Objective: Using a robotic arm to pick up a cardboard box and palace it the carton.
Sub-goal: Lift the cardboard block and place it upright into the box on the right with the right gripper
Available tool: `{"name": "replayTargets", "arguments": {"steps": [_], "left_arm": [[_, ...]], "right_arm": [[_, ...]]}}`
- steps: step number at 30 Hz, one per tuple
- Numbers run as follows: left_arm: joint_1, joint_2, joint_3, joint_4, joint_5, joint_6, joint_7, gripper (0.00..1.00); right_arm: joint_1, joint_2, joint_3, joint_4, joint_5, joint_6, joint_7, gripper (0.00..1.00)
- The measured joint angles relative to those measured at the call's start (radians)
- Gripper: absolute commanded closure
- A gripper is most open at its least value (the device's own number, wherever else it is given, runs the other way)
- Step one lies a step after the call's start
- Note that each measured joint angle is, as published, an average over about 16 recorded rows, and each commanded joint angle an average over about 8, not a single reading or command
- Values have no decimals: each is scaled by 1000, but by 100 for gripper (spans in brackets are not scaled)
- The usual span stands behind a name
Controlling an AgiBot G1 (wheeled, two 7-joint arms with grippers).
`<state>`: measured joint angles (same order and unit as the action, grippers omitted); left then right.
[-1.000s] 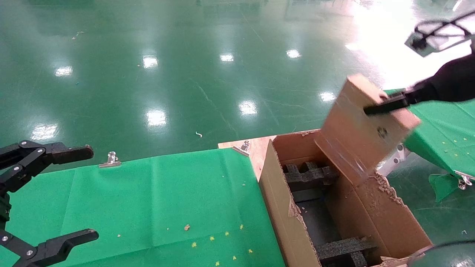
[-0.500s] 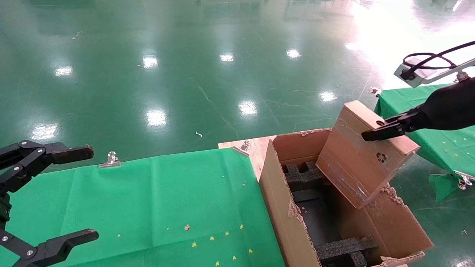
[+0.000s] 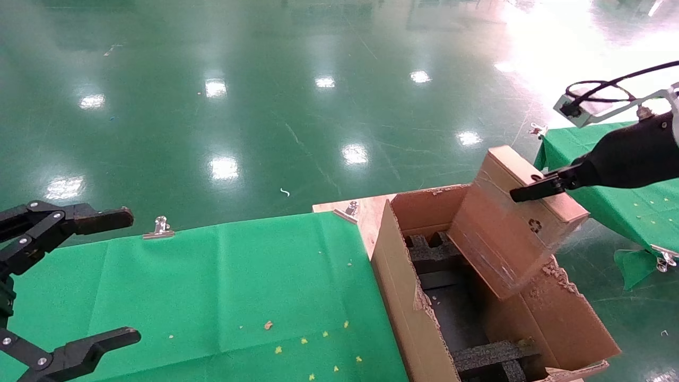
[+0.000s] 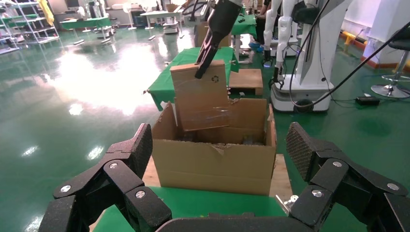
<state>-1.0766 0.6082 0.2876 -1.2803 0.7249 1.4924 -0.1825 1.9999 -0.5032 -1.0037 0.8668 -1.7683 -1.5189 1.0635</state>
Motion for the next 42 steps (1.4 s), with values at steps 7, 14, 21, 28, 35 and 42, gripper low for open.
{"name": "replayTargets", "arguments": {"steps": [7, 14, 21, 28, 35, 42], "left_arm": [[0, 0, 0, 0, 0, 0, 0, 0], [0, 0, 1, 0, -1, 0, 0, 0], [0, 0, 1, 0, -1, 0, 1, 0], [-1, -1, 2, 0, -1, -1, 1, 0], [-1, -1, 2, 0, -1, -1, 1, 0], [-1, -1, 3, 0, -2, -1, 1, 0]], "right_arm": [[-60, 24, -18, 82, -39, 59, 123, 100], [-128, 57, -35, 175, -70, 124, 222, 100], [-192, 87, -49, 243, -86, 181, 291, 100], [-249, 113, -62, 290, -92, 231, 341, 100], [-305, 131, -76, 318, -100, 293, 379, 100], [-353, 143, -88, 334, -105, 350, 393, 100]]}}
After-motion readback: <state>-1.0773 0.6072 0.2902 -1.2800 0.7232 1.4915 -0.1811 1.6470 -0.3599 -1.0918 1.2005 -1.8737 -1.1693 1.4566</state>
